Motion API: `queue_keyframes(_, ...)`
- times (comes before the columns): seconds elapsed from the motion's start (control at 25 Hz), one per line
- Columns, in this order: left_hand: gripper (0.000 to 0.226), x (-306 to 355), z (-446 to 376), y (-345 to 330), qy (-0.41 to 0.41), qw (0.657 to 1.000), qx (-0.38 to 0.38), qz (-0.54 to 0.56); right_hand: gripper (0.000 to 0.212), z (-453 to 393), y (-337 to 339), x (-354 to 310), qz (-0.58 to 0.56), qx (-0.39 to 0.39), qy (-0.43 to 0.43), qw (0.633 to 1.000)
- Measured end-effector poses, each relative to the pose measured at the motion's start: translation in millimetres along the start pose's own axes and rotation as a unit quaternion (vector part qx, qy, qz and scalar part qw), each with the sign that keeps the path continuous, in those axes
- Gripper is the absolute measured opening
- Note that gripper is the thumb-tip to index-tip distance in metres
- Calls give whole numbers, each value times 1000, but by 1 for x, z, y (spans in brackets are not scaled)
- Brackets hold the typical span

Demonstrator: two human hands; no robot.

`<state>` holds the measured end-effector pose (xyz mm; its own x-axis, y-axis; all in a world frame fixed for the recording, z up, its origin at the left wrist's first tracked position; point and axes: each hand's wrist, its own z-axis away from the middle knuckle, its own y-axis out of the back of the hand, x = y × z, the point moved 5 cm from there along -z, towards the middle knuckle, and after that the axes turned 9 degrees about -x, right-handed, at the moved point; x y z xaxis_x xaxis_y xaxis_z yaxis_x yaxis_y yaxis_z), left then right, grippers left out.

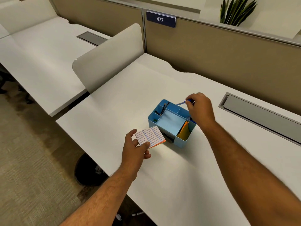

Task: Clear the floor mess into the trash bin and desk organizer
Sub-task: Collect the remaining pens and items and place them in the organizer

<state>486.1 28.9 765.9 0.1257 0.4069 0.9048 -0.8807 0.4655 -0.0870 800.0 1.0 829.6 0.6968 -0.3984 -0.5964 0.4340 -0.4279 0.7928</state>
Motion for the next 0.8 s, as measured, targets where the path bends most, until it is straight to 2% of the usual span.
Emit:
queue_keyframes(0.08,63,2,1,1,-6,1000,3,-5,16,-15,-12,-14,54,-60,59,995)
queue_keyframes(0.12,60,3,1,2,-7,1000,5,-8,15,-18,-14,-20,62,-60,80,993)
queue_keyframes(0.28,55,5,4,5,-10,1000,14,-5,13,-18,-3,-35,41,47,117,991)
queue_keyframes(0.36,54,5,5,6,-11,1000,17,-4,10,-15,-8,-37,42,49,122,990)
queue_keyframes(0.48,53,7,6,7,-10,1000,20,-1,13,-14,-29,-32,77,-11,110,991)
queue_keyframes(0.68,52,6,6,0,-8,1000,10,-5,23,-17,-58,-12,153,-187,53,969)
queue_keyframes(0.72,51,6,5,-3,-9,1000,8,-9,29,-14,-53,-10,132,-189,44,972)
queue_keyframes(0.8,47,4,3,-7,-6,1000,7,-13,39,2,-31,-10,72,-124,25,989)
